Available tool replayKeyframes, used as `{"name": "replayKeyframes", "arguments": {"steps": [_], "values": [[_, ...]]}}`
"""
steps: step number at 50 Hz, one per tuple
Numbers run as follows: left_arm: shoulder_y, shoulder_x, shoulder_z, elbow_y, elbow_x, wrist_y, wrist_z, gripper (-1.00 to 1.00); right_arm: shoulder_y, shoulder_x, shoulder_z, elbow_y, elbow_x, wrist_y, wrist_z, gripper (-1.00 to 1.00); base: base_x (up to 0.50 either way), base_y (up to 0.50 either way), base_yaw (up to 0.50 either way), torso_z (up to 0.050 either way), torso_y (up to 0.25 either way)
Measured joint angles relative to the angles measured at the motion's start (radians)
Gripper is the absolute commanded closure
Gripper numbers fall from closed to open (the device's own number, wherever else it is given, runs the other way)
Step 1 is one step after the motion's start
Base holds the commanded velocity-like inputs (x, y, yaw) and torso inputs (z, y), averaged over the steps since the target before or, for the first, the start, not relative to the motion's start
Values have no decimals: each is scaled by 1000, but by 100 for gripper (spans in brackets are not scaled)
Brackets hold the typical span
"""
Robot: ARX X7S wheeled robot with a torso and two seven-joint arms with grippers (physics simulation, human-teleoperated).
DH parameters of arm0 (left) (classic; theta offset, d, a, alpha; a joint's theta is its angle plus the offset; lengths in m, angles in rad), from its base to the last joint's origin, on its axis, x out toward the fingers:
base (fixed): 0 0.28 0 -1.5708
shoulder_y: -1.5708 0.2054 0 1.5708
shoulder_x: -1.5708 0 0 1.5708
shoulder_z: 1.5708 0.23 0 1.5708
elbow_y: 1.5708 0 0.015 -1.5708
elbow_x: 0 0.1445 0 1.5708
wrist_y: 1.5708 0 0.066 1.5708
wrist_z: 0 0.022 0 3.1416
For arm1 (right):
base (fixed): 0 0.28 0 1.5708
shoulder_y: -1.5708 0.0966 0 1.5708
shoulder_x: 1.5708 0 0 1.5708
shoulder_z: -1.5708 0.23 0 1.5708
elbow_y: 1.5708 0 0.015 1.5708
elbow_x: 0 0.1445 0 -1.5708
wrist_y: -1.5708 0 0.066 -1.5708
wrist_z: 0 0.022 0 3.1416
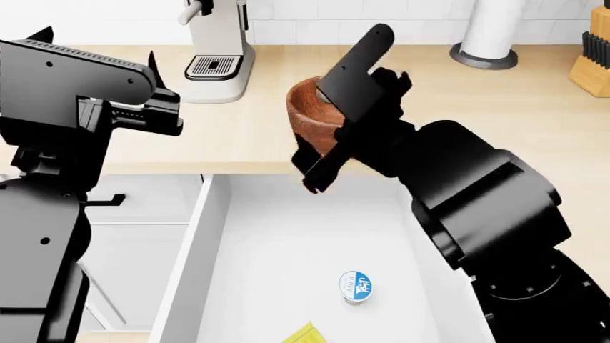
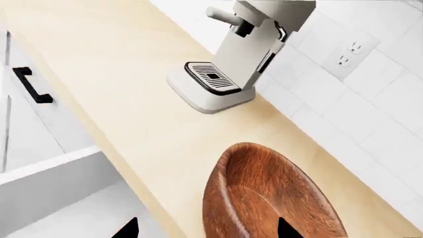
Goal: Place the bar in the bowl and close the drawer.
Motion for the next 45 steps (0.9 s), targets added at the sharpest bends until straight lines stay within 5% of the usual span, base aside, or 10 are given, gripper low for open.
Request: {"name": "replayKeyframes", "arguments": {"steps": [16, 45], "values": [[3, -11, -9, 20, 1, -24, -5, -100, 101, 34, -114, -32, 254, 307, -148, -100, 0, 0, 0, 0, 0], [45, -12, -29, 20, -7, -6, -13, -100, 103, 48, -274, 165, 855, 411, 187, -100, 0, 0, 0, 0, 0]]}}
